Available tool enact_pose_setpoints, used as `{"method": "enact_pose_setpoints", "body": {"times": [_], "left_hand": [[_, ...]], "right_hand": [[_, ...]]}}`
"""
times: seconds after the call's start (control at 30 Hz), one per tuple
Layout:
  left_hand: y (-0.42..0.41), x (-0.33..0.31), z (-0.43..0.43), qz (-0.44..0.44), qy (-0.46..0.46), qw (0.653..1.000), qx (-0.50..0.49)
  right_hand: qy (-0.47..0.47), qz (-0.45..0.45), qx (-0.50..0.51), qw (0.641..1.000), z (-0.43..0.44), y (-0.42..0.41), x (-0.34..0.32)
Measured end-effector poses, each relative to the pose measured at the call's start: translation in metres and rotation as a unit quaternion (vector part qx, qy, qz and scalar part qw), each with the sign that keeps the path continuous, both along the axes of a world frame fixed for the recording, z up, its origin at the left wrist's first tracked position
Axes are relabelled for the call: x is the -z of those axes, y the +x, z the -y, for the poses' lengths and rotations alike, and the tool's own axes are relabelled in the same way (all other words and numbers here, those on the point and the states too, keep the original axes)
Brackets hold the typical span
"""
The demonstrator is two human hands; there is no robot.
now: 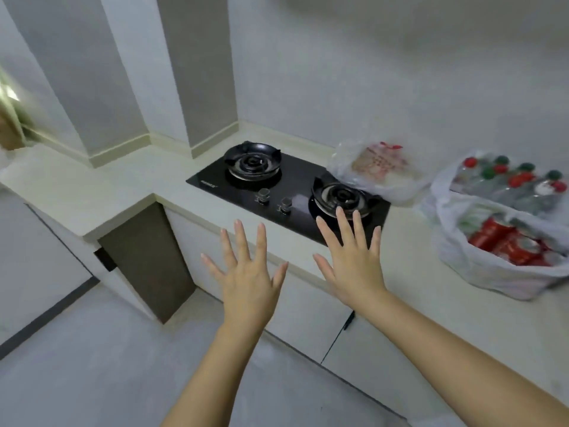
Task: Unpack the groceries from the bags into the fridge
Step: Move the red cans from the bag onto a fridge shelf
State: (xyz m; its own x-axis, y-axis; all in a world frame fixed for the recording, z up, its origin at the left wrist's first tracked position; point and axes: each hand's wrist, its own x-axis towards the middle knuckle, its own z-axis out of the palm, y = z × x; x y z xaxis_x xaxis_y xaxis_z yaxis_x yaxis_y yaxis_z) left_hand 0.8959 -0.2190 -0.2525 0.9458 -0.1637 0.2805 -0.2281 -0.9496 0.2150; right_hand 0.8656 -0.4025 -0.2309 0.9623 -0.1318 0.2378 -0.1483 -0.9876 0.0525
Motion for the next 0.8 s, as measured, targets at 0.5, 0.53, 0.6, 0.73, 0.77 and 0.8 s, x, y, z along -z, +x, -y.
{"method": "enact_pose_setpoints", "body": {"times": [0.5, 0.53, 0.6, 0.73, 0.77, 0.8], "left_hand": [[0.036, 0.008, 0.227, 0.004, 0.003, 0.984, 0.179], [0.035, 0.009, 0.243, -0.001, 0.007, 0.982, 0.186], [0.033, 0.010, 0.277, -0.005, 0.009, 0.980, 0.200], [0.033, 0.013, 0.342, -0.005, -0.013, 0.969, 0.248], [0.033, 0.014, 0.356, -0.005, -0.016, 0.964, 0.264], [0.034, 0.015, 0.370, -0.008, -0.018, 0.959, 0.282]], "right_hand": [[0.070, -0.010, 0.119, 0.990, 0.208, -0.006, 0.021], [0.072, -0.004, 0.130, 0.989, 0.225, -0.006, 0.023], [0.070, 0.000, 0.156, 0.985, 0.259, -0.007, 0.024], [0.070, -0.002, 0.224, 0.972, 0.317, -0.017, 0.032], [0.072, 0.001, 0.238, 0.969, 0.329, -0.021, 0.035], [0.075, 0.005, 0.256, 0.964, 0.340, -0.025, 0.039]]}}
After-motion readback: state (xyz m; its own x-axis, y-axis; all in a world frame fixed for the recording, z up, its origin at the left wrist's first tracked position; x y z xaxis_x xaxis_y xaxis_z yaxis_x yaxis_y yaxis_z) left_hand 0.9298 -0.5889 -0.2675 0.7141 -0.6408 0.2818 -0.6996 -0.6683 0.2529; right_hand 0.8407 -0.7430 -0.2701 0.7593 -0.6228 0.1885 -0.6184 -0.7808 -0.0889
